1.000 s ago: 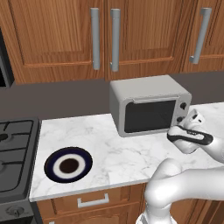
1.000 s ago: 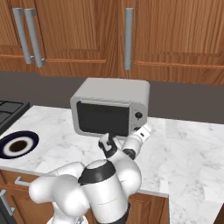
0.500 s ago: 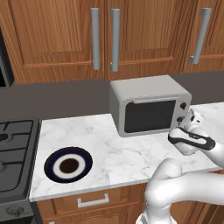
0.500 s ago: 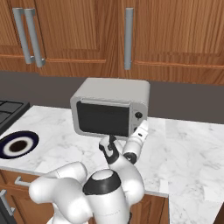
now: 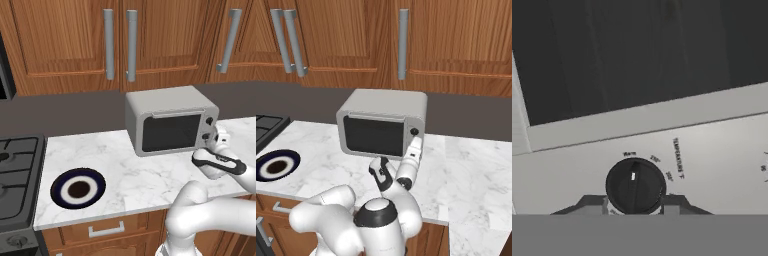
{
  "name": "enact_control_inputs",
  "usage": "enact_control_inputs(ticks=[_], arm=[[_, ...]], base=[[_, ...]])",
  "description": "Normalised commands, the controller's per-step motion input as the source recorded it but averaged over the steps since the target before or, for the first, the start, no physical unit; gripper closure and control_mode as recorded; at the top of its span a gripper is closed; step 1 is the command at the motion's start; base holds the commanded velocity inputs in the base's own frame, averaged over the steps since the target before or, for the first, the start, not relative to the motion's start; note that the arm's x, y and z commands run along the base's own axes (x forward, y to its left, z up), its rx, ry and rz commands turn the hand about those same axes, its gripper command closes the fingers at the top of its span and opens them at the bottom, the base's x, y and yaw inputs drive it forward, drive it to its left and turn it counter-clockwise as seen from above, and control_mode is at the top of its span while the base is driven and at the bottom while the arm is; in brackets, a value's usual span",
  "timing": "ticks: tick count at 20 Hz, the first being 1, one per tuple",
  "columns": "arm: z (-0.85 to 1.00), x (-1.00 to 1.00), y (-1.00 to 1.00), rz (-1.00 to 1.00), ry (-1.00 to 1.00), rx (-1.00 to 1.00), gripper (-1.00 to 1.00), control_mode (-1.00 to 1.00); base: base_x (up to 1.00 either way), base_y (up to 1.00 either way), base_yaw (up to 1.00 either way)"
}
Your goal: Pull the toaster oven rack outwards. Pick up the baguette from the plate and place it on the toaster oven rack. Close the toaster oven door fully and set the temperature to the lowest setting.
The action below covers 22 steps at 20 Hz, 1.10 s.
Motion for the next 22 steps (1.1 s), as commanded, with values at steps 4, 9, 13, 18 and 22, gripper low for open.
enact_control_inputs(ticks=[4,9,13,18,22], arm=[[0.0,-0.22,-0.14,0.05,0.01,-0.27,1.0,-1.0],[0.0,-0.21,-0.17,0.04,0.0,-0.28,1.0,-1.0],[0.0,-0.26,-0.2,0.04,0.0,-0.28,1.0,-1.0],[0.0,-0.26,-0.16,0.05,0.0,-0.27,1.0,-1.0],[0.0,-0.25,-0.12,0.05,0.0,-0.25,1.0,-1.0]], base=[[0.0,0.0,0.0],[0.0,0.0,0.0],[0.0,0.0,0.0],[0.0,0.0,0.0],[0.0,0.0,0.0]])
